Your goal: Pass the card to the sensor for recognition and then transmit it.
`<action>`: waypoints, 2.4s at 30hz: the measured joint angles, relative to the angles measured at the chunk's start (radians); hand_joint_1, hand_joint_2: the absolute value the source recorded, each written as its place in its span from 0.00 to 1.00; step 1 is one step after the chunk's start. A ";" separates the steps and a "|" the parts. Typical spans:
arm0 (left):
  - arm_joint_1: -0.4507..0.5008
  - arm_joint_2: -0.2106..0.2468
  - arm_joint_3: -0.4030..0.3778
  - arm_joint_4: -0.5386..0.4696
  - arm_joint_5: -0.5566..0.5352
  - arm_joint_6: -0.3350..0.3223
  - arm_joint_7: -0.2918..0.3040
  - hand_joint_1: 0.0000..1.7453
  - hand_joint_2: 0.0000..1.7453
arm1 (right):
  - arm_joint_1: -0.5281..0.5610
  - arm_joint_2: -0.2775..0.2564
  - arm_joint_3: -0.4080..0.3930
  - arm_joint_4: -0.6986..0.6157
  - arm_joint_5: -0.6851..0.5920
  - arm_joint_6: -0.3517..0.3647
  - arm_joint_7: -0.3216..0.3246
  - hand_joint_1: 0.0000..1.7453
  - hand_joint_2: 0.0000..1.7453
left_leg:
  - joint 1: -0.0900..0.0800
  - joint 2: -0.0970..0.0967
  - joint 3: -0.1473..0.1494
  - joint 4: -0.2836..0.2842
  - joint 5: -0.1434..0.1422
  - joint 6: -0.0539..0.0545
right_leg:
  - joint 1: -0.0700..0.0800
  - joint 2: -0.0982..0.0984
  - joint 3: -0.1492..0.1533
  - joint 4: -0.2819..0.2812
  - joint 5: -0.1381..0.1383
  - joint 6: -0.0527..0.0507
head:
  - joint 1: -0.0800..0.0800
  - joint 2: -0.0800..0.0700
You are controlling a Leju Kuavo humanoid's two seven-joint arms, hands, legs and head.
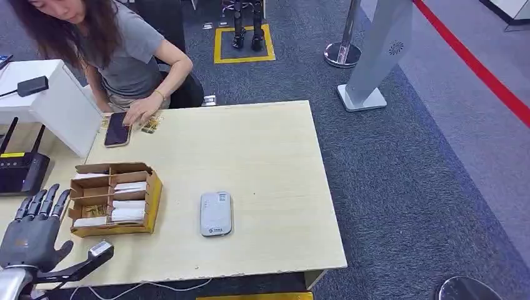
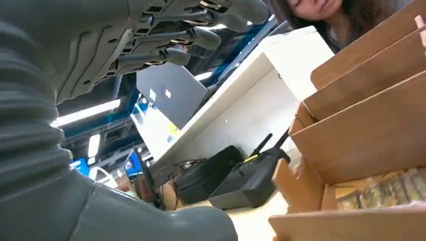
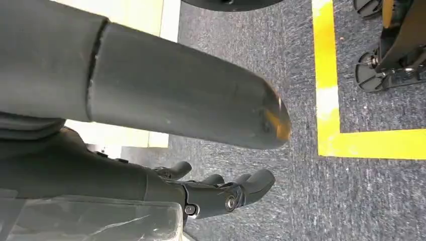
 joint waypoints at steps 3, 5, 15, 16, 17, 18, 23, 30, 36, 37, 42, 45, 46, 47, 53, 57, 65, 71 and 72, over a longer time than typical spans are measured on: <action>0.011 0.003 0.000 -0.013 -0.010 -0.001 0.006 0.00 1.00 | 0.000 0.000 0.000 0.000 0.003 -0.004 0.000 0.00 0.00 | 0.000 0.000 0.000 0.000 0.000 0.000 | 0.000 0.000 0.000 0.000 0.000 0.000 | 0.000 0.000; 0.011 0.003 0.000 -0.014 -0.017 -0.004 0.006 0.00 1.00 | 0.000 0.000 0.000 0.000 0.004 -0.004 -0.001 0.00 0.00 | 0.000 0.000 0.000 0.000 0.000 0.000 | 0.000 0.000 0.000 0.000 0.000 0.000 | 0.000 0.000; -0.078 -0.041 -0.059 0.017 -0.061 0.021 -0.036 0.00 1.00 | -0.003 0.000 0.000 -0.001 0.022 0.009 -0.021 0.00 0.00 | 0.000 -0.001 0.001 0.000 0.000 0.000 | 0.000 -0.001 0.001 0.000 0.001 0.000 | 0.000 0.000; -0.092 -0.048 -0.071 0.027 -0.063 0.024 -0.037 0.00 1.00 | -0.003 0.000 0.001 -0.001 0.023 0.010 -0.021 0.00 0.00 | 0.000 -0.001 0.001 0.000 0.000 0.000 | 0.000 -0.001 0.001 0.000 0.001 0.000 | 0.000 0.000; -0.103 -0.054 -0.085 0.037 -0.064 0.027 -0.039 0.00 1.00 | -0.003 0.000 0.002 -0.001 0.023 0.010 -0.021 0.00 0.00 | 0.000 -0.001 0.001 0.000 0.000 0.000 | 0.000 -0.001 0.001 0.000 0.001 0.000 | 0.000 0.000; -0.113 -0.061 -0.096 0.044 -0.066 0.028 -0.041 0.00 1.00 | -0.003 0.000 0.002 -0.001 0.023 0.010 -0.020 0.00 0.00 | 0.000 -0.001 0.001 0.000 0.000 0.000 | 0.000 -0.001 0.001 0.000 0.001 0.000 | 0.000 0.000; -0.155 -0.084 -0.145 0.074 -0.063 0.037 -0.048 0.00 1.00 | -0.004 -0.002 0.003 -0.002 0.023 0.008 -0.013 0.00 0.00 | 0.000 -0.001 0.001 0.000 0.000 0.000 | 0.000 -0.001 0.000 0.000 0.001 0.000 | 0.000 0.000; -0.185 -0.101 -0.179 0.097 -0.048 0.038 -0.057 0.00 1.00 | -0.003 -0.007 0.003 -0.002 0.023 0.007 -0.007 0.00 0.00 | 0.000 0.000 0.001 0.000 0.000 0.000 | 0.000 -0.001 0.000 0.000 0.001 0.000 | 0.000 0.000; -0.193 -0.104 -0.209 0.105 -0.036 0.023 -0.046 0.00 1.00 | -0.002 -0.009 0.003 -0.002 0.019 0.007 -0.005 0.00 0.00 | 0.000 0.000 0.001 0.000 0.000 0.000 | 0.000 0.000 0.000 0.000 0.001 0.000 | 0.000 0.000; -0.193 -0.104 -0.212 0.105 -0.036 0.021 -0.046 0.00 1.00 | -0.002 -0.009 0.003 -0.002 0.019 0.007 -0.005 0.00 0.00 | 0.000 0.000 0.001 0.000 0.000 0.000 | 0.000 0.000 0.000 0.000 0.001 0.000 | 0.000 0.000; -0.193 -0.104 -0.225 0.105 -0.046 0.001 -0.028 0.00 1.00 | -0.002 -0.009 0.003 -0.002 0.016 0.005 -0.007 0.00 0.00 | 0.000 0.000 0.001 0.000 0.000 0.000 | 0.000 0.000 0.000 0.000 0.001 0.000 | 0.000 0.000; -0.193 -0.105 -0.233 0.105 -0.051 -0.005 -0.025 0.00 1.00 | -0.002 -0.009 0.003 -0.002 0.016 0.001 -0.008 0.00 0.00 | 0.000 0.000 0.001 0.000 0.000 0.000 | 0.000 0.000 0.000 0.000 0.001 0.000 | 0.000 0.000; -0.193 -0.105 -0.235 0.105 -0.052 -0.006 -0.025 0.00 1.00 | -0.002 -0.009 0.003 -0.002 0.016 0.001 -0.008 0.00 0.00 | 0.000 0.000 0.001 0.000 0.000 0.000 | 0.000 0.000 0.000 0.000 0.001 0.000 | 0.000 0.000; -0.193 -0.106 -0.237 0.105 -0.052 -0.006 -0.025 0.00 1.00 | -0.002 -0.009 0.003 -0.002 0.016 0.000 -0.008 0.00 0.00 | 0.000 0.000 0.001 0.000 0.000 0.000 | 0.000 0.000 0.000 0.000 0.001 0.000 | 0.000 0.000; -0.193 -0.110 -0.241 0.105 -0.077 -0.013 0.012 0.00 1.00 | -0.002 -0.009 0.003 -0.002 0.015 -0.003 -0.008 0.00 0.00 | 0.000 0.000 0.001 0.000 0.000 0.000 | 0.000 0.000 0.000 0.000 0.001 0.000 | 0.000 0.000; -0.193 -0.120 -0.241 0.105 -0.113 -0.017 0.055 0.00 1.00 | -0.003 -0.009 0.003 -0.002 0.015 -0.005 -0.007 0.00 0.00 | 0.000 0.000 0.000 0.000 0.000 0.000 | 0.000 0.000 0.000 0.000 0.001 0.000 | 0.000 0.000; -0.190 -0.148 -0.241 0.105 -0.153 -0.056 0.096 0.00 1.00 | -0.003 -0.009 0.002 -0.002 0.015 -0.006 0.000 0.00 0.00 | 0.000 0.000 0.000 0.000 0.000 0.000 | 0.000 0.000 0.000 0.000 0.001 0.000 | 0.000 0.000; -0.190 -0.160 -0.241 0.105 -0.156 -0.060 0.096 0.00 1.00 | -0.003 -0.009 0.002 -0.002 0.014 -0.006 0.000 0.00 0.00 | 0.000 0.000 0.000 0.000 0.000 0.000 | 0.000 0.000 0.000 0.000 0.001 0.000 | 0.000 0.000; -0.191 -0.162 -0.241 0.105 -0.157 -0.060 0.096 0.00 1.00 | -0.003 -0.009 0.002 -0.002 0.014 -0.006 0.000 0.00 0.00 | 0.000 0.000 0.001 0.000 0.000 0.000 | 0.000 0.000 0.000 0.000 0.001 0.000 | 0.000 0.000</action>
